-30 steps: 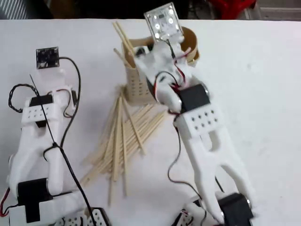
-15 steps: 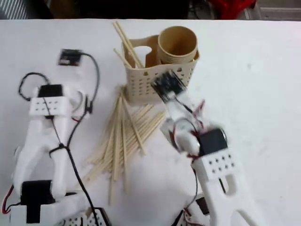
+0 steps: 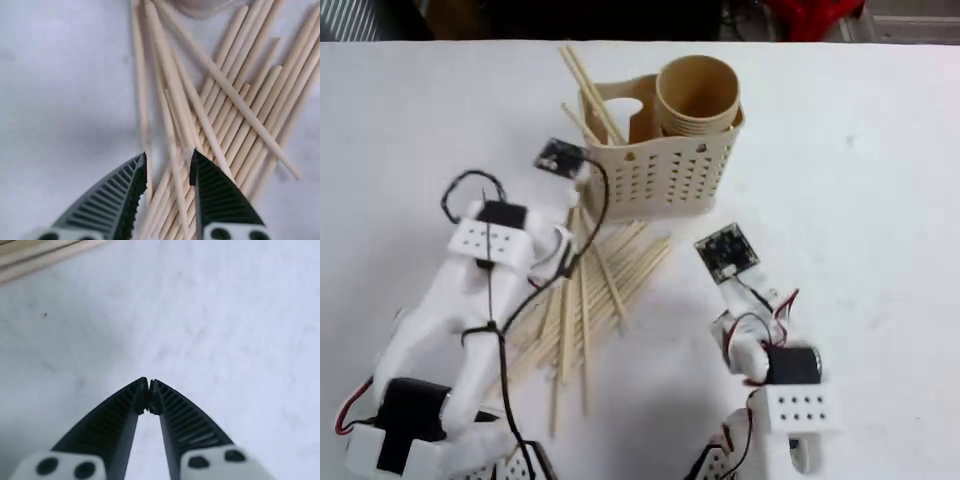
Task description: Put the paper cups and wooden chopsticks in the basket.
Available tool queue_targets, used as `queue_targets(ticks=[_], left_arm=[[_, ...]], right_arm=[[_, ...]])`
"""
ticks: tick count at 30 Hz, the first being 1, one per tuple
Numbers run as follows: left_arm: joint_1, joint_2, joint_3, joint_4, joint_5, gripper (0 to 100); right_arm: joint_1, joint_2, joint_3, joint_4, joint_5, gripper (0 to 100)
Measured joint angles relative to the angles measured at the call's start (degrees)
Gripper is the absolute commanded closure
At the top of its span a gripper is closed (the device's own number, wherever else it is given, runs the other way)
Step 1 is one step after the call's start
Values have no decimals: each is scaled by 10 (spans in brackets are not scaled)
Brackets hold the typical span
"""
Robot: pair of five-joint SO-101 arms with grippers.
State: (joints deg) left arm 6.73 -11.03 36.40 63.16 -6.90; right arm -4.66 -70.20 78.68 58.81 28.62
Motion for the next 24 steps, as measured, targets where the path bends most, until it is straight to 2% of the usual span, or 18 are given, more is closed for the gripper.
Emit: queue_targets(ticks=[8, 11, 24], left_arm=[[15, 0, 67, -75, -1, 849], [15, 0, 76, -97, -1, 849], [15, 41, 67, -107, 0, 868]], right_arm=[[-1, -110, 78, 0, 3, 981], [4, -144, 110, 0, 27, 981], [5, -316, 176, 62, 43, 981]])
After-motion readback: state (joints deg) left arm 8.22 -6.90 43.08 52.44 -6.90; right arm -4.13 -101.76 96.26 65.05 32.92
